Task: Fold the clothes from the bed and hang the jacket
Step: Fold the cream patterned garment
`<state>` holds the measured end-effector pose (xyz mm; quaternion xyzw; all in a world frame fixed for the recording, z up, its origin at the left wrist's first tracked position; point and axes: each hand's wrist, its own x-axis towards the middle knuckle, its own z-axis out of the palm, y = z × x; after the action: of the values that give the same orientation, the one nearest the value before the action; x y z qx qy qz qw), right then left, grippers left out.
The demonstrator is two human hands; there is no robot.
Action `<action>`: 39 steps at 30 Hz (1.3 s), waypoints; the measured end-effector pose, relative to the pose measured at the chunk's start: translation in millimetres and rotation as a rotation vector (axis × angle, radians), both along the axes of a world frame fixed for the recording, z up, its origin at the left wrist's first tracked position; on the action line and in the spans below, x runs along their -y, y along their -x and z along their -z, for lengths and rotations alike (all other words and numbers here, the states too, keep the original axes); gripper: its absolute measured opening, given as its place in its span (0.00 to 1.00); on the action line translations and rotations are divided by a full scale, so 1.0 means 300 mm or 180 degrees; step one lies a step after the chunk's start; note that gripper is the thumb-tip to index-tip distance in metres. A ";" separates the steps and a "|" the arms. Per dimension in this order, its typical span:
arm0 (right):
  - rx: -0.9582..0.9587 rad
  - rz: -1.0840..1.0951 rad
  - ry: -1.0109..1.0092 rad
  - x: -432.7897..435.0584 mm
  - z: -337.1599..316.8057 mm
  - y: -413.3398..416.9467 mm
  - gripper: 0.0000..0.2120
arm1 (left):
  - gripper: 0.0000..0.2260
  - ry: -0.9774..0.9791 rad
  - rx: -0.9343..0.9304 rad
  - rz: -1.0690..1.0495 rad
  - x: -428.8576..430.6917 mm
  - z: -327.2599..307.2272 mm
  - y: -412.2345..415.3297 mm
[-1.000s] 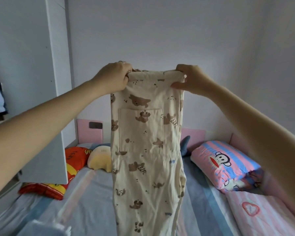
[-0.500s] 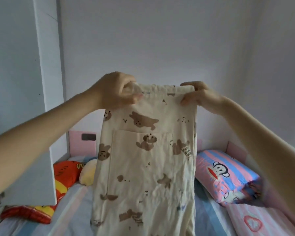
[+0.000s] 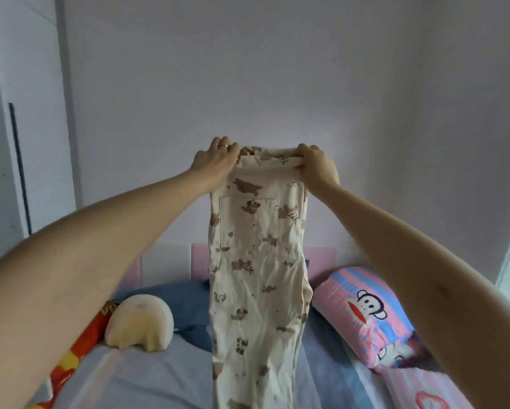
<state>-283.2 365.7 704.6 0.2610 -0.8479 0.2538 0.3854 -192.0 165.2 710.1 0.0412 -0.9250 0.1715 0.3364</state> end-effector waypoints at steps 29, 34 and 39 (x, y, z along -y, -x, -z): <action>0.3082 -0.1470 -0.3255 -0.459 1.676 -1.210 0.16 | 0.14 -0.1223 0.3462 0.2132 -0.205 1.766 -1.103; 0.4851 -0.1941 -0.3774 -0.434 1.709 -1.333 0.21 | 0.11 -0.1985 0.5253 0.1711 -0.214 1.739 -1.239; 0.5786 -0.1827 -0.3529 -0.460 1.796 -1.297 0.20 | 0.14 -0.2960 0.5745 0.1583 -0.223 1.812 -1.217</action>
<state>105.8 503.7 165.8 0.3010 -0.7194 0.0157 -0.6258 173.1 232.0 166.5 -0.1684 -0.7899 -0.3084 -0.5026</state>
